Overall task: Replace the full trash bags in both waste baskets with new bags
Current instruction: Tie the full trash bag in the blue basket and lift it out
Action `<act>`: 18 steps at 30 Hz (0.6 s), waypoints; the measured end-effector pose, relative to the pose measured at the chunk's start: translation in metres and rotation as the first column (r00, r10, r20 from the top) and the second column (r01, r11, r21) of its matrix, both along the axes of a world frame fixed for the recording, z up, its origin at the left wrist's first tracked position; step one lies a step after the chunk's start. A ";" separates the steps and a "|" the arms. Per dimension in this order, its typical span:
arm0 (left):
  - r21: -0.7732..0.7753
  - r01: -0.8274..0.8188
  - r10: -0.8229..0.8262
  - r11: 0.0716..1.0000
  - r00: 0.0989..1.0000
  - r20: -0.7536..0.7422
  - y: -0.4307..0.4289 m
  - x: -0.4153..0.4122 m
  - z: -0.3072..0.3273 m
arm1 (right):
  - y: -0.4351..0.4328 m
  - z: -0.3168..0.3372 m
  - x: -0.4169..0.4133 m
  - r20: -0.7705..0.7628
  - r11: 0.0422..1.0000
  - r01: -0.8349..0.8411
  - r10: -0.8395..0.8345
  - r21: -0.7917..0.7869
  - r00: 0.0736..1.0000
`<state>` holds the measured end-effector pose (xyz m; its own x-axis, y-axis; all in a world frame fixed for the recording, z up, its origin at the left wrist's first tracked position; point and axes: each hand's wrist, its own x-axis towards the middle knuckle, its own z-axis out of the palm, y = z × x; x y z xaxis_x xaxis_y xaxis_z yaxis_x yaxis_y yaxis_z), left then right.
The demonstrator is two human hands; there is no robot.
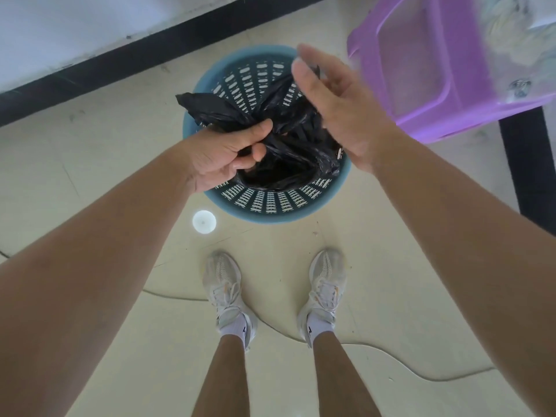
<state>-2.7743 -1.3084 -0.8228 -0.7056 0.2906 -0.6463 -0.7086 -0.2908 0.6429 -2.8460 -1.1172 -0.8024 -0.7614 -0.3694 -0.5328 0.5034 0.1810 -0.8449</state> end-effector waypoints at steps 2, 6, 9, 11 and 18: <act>0.049 -0.055 0.054 0.997 0.998 0.019 0.001 0.002 -0.001 | -0.009 0.010 -0.005 -0.063 0.993 0.121 -0.120 0.008 0.991; 0.093 -0.236 0.220 0.967 0.962 0.160 0.002 0.002 -0.001 | -0.008 0.005 0.005 -0.061 0.932 0.357 -0.354 0.061 0.933; 0.073 -0.429 0.406 0.900 0.888 0.214 0.004 0.001 -0.003 | 0.003 0.003 0.030 0.189 0.955 0.294 -0.298 0.048 0.936; 0.058 -0.494 0.469 0.867 0.851 0.238 0.008 0.001 -0.003 | 0.009 0.002 0.048 0.389 0.980 0.190 -0.196 0.054 0.900; 0.019 -0.437 0.432 0.899 0.894 0.118 0.000 0.008 0.000 | 0.003 -0.016 0.050 -0.101 0.837 -0.130 0.216 0.531 0.971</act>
<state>-2.7662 -1.3087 -0.8227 -0.6950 0.0009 -0.7190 -0.5693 -0.6116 0.5495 -2.7965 -1.1146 -0.8187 -0.7976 -0.2055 -0.5671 0.2966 0.6850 -0.6654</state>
